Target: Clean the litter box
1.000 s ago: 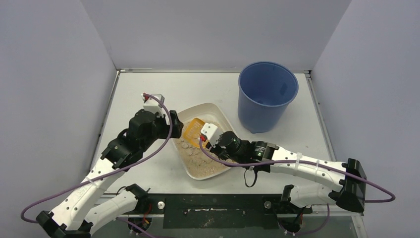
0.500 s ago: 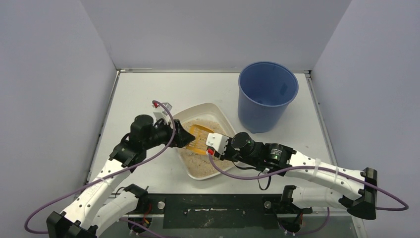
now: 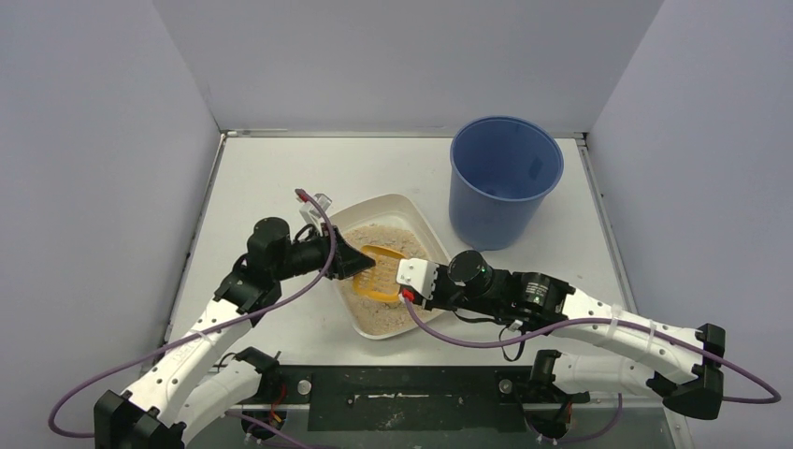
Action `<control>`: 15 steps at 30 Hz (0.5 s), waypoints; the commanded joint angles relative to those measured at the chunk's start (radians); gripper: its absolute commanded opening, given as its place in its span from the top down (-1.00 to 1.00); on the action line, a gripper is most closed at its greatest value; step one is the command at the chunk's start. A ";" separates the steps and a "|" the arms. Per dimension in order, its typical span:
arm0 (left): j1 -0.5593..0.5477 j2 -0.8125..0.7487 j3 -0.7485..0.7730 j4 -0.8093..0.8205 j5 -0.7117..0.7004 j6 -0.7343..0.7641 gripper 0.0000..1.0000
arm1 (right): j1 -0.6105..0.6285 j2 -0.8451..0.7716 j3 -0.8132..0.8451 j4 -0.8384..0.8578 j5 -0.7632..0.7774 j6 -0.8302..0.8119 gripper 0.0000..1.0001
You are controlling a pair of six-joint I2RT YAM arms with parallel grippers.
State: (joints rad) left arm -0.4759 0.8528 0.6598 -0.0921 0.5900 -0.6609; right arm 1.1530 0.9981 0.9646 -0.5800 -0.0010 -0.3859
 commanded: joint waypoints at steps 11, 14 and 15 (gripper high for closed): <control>0.006 0.026 -0.018 0.128 0.113 -0.027 0.51 | 0.005 -0.022 0.074 -0.012 0.046 -0.016 1.00; 0.006 0.033 -0.019 0.126 0.119 -0.025 0.58 | 0.008 -0.019 0.079 -0.011 0.049 -0.017 1.00; 0.006 0.036 -0.020 0.127 0.120 -0.025 0.62 | 0.008 -0.018 0.081 -0.011 0.051 -0.017 1.00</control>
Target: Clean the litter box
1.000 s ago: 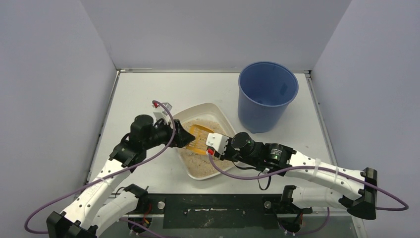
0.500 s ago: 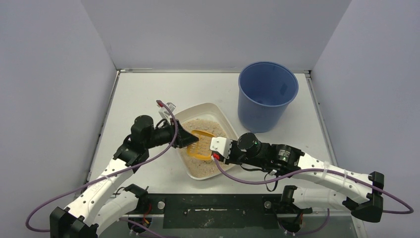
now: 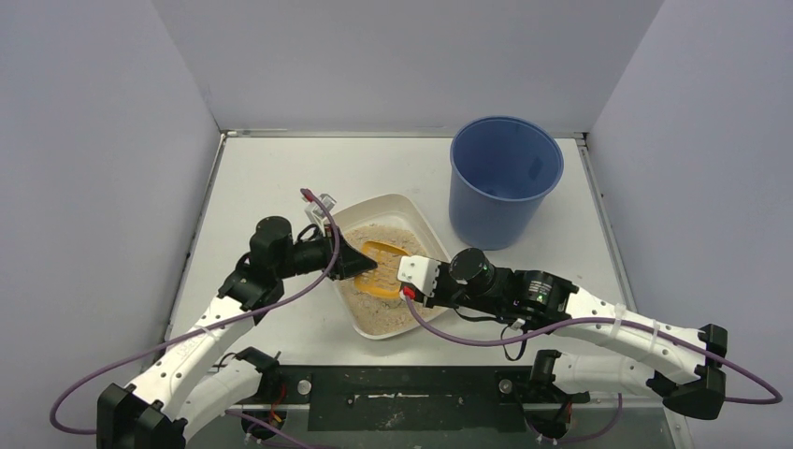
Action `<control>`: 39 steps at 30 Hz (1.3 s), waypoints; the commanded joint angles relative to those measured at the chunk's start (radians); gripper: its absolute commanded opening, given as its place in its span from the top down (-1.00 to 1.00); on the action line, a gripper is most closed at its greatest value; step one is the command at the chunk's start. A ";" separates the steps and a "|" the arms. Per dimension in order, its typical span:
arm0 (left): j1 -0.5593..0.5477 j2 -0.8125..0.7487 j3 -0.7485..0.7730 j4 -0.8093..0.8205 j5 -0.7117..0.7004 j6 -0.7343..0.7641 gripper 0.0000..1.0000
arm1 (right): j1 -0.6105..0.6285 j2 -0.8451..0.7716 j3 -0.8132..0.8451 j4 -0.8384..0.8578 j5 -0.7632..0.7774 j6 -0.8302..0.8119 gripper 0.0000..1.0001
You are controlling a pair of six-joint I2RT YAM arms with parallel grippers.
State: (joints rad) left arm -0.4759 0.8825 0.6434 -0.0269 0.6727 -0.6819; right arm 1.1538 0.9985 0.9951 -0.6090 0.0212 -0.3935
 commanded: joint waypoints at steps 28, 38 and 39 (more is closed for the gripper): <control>0.057 0.063 0.015 0.080 0.017 0.026 1.00 | -0.109 -0.102 0.037 0.068 0.152 0.320 -0.42; 0.126 0.073 -0.029 0.262 0.080 -0.089 1.00 | -0.268 -0.155 -0.029 0.178 0.111 0.610 -1.00; 0.131 0.075 -0.037 0.290 0.088 -0.107 1.00 | -0.275 -0.168 -0.038 0.191 0.110 0.634 -1.00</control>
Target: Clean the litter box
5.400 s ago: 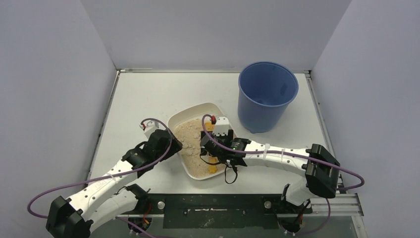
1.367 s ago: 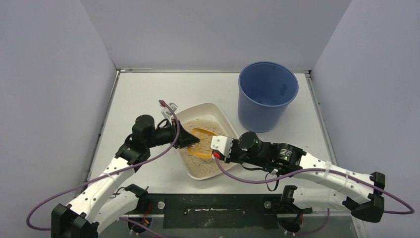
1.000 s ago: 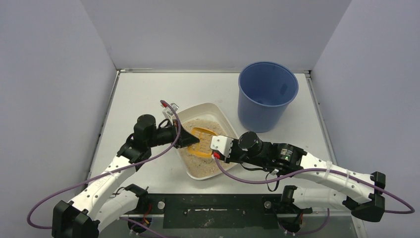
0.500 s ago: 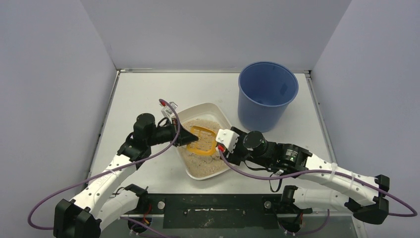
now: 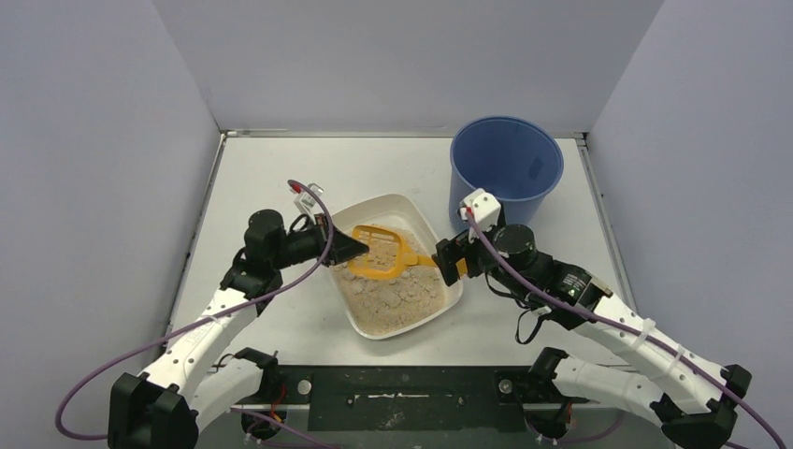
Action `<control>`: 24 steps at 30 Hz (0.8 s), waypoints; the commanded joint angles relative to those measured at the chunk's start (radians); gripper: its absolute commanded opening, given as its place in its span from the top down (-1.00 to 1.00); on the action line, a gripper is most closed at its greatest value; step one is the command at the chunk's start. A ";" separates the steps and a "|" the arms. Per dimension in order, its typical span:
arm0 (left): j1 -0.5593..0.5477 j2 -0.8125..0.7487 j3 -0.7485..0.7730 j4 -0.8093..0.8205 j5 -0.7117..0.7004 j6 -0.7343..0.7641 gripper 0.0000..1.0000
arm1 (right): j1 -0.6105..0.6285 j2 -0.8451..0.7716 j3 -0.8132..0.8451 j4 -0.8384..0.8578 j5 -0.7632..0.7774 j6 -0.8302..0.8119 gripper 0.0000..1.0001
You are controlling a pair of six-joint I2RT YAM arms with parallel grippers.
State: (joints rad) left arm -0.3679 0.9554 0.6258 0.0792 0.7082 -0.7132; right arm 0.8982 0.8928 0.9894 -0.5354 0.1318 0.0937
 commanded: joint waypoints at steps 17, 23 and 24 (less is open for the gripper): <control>0.057 0.001 -0.117 0.664 0.191 -0.390 1.00 | -0.074 -0.238 -0.051 0.173 -0.311 0.368 -1.00; 0.057 -0.021 -0.144 0.774 0.217 -0.467 1.00 | -0.074 -0.282 -0.047 0.193 -0.416 0.405 -0.96; 0.057 -0.022 -0.146 0.787 0.217 -0.479 1.00 | -0.074 -0.287 -0.045 0.194 -0.433 0.412 -0.95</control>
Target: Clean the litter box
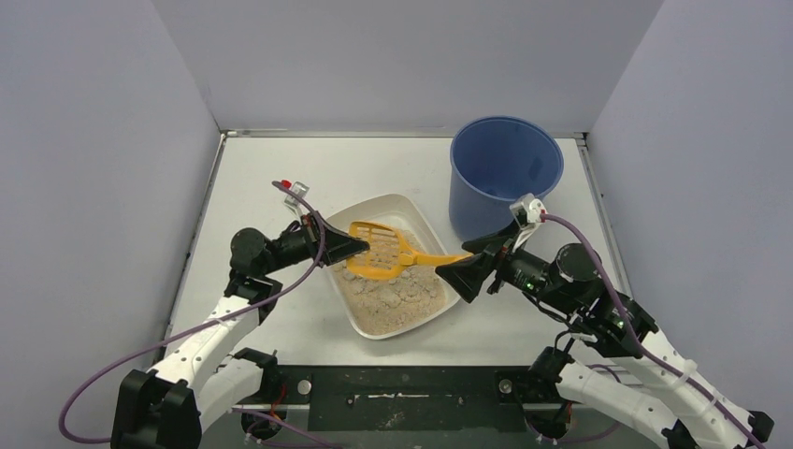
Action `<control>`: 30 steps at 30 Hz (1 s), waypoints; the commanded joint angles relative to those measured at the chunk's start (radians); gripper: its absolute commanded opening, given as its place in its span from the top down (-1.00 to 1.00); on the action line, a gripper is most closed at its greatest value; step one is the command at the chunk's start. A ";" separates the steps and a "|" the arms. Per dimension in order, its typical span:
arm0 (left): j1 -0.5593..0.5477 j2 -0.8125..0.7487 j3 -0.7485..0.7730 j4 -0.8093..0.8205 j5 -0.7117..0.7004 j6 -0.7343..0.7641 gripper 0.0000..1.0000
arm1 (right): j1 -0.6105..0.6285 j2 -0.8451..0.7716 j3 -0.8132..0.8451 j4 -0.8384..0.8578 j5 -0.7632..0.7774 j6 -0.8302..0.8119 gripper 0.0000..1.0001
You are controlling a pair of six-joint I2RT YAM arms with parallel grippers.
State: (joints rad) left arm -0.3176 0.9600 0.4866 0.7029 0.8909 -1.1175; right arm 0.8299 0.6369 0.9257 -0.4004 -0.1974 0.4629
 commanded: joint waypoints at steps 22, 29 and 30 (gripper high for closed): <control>0.003 -0.056 0.015 0.249 0.060 -0.151 1.00 | -0.005 0.029 0.083 0.089 -0.307 0.135 -0.47; 0.003 -0.059 0.027 0.222 0.068 -0.133 1.00 | -0.006 0.054 0.103 0.080 -0.322 0.139 -0.17; 0.003 -0.058 0.027 0.222 0.066 -0.132 1.00 | -0.006 0.058 0.106 0.072 -0.326 0.138 -0.14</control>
State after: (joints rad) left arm -0.3176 0.9169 0.4759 0.8944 0.9501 -1.2675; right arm 0.8299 0.6800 0.9821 -0.3492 -0.4927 0.5957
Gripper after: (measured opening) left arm 0.013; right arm 0.598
